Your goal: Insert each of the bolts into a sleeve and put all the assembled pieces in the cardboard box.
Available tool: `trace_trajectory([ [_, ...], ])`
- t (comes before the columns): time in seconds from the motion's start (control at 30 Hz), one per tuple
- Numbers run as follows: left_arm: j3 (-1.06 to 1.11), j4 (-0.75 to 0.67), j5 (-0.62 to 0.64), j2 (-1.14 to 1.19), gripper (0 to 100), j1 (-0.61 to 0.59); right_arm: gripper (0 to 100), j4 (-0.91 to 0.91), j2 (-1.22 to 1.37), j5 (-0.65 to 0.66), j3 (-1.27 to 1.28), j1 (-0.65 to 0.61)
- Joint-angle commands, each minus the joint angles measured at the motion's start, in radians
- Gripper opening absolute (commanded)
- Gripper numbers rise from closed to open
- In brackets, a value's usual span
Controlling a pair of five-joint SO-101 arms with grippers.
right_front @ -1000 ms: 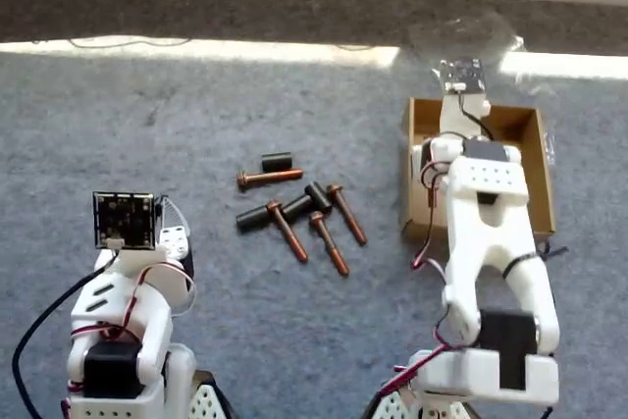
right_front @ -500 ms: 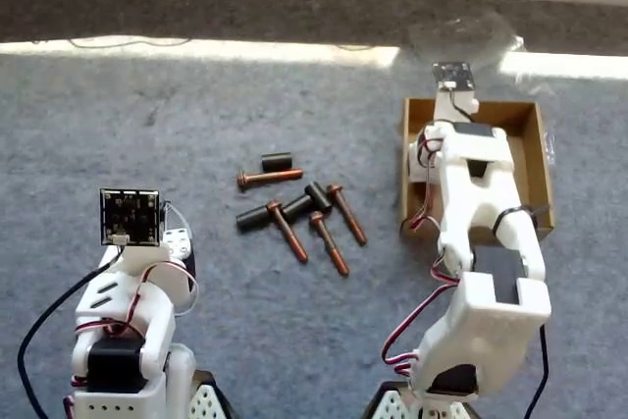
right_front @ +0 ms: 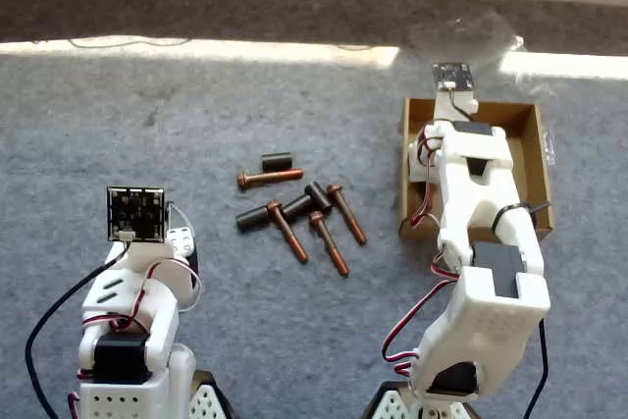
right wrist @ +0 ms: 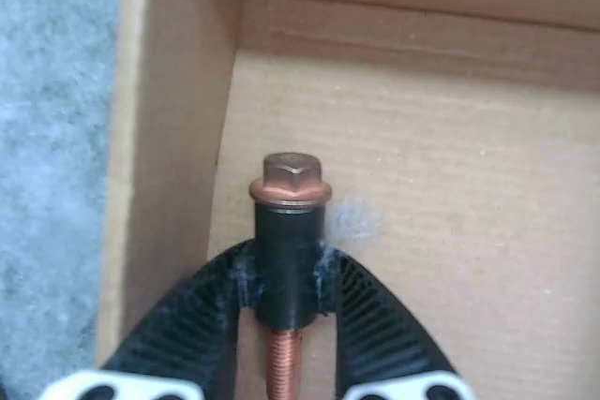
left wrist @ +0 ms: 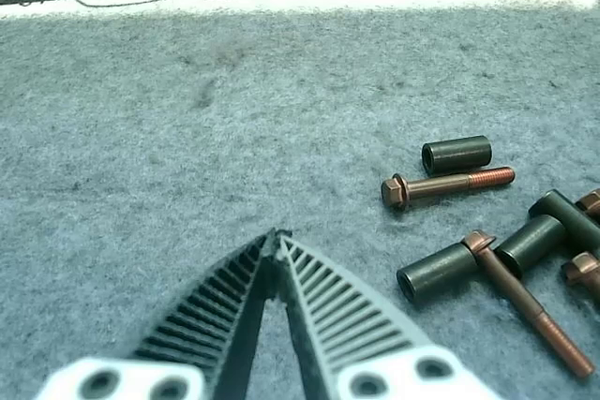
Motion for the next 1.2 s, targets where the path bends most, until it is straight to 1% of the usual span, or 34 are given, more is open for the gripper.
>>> trace_trajectory([
  [0.0,-0.004,-0.02,-0.009,-0.01,0,-0.008,7.7,-0.004,-0.018,0.008,-0.058,0.007],
  [0.07,-0.004,-0.02,-0.009,-0.01,0,-0.008,11.6,-0.004,-0.018,0.009,-0.056,0.007],
  [0.1,-0.004,-0.02,-0.009,-0.01,0,-0.008,12.1,-0.004,-0.018,0.009,-0.056,0.007],
  [0.37,-0.002,-0.02,-0.009,-0.01,0,-0.008,12.1,-0.001,-0.033,0.005,-0.077,0.021],
  [0.43,-0.002,-0.025,-0.006,-0.01,0,-0.01,12.1,0.002,-0.073,0.005,-0.102,0.038],
  [0.5,-0.004,-0.025,-0.005,-0.01,0,-0.01,12.1,0.044,-0.125,0.005,-0.117,0.051],
  [0.63,-0.007,-0.025,-0.005,-0.01,0,-0.01,12.1,0.125,-0.262,0.005,-0.139,0.038],
  [0.73,-0.008,-0.025,-0.006,-0.01,0,-0.01,12.1,0.163,-0.367,0.006,-0.137,-0.021],
  [0.87,-0.008,-0.025,-0.008,-0.01,0,-0.013,12.1,0.194,-0.495,0.009,-0.13,-0.137],
  [0.97,-0.012,-0.026,-0.005,-0.01,0,-0.064,12.1,0.24,-0.576,0.011,-0.093,-0.219],
  [1.07,-0.013,-0.035,-0.005,-0.01,0,-0.13,12.1,0.245,-0.633,0.011,-0.036,-0.295],
  [1.17,-0.005,-0.066,-0.005,-0.01,0,-0.163,12.1,0.242,-0.667,0.012,0.016,-0.374],
])
